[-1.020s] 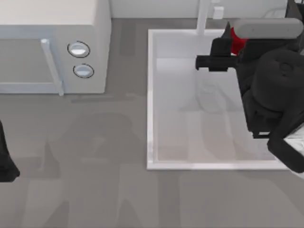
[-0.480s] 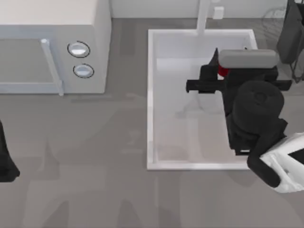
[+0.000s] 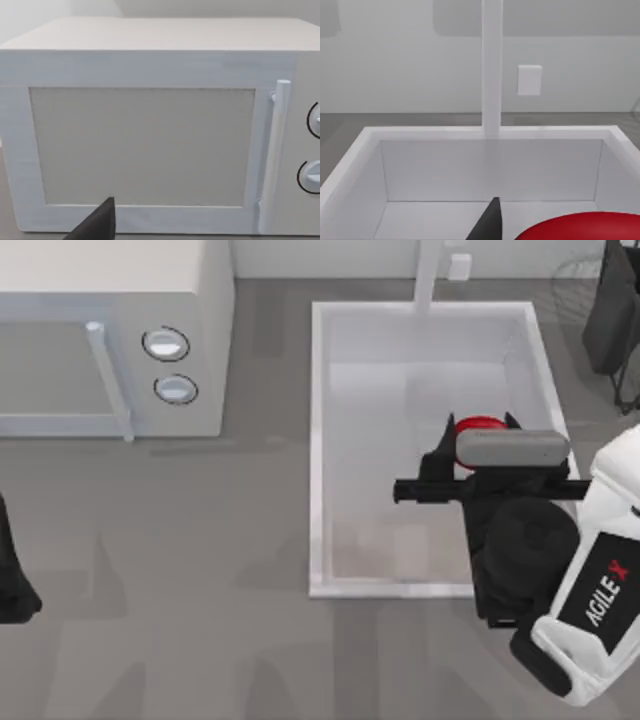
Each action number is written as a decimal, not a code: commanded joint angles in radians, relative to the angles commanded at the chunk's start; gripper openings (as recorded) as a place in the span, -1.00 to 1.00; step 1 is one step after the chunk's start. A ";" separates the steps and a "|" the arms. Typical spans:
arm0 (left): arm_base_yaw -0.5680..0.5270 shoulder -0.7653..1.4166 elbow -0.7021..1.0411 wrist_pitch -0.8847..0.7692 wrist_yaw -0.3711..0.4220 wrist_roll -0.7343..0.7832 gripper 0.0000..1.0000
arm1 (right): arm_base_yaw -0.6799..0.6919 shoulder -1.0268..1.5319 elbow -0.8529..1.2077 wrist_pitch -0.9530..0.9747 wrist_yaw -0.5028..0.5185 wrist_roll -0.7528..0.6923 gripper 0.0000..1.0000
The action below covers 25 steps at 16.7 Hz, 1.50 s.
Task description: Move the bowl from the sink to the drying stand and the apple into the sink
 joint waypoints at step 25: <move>0.000 0.000 0.000 0.000 0.000 0.000 1.00 | 0.000 0.009 -0.002 0.010 -0.001 0.000 1.00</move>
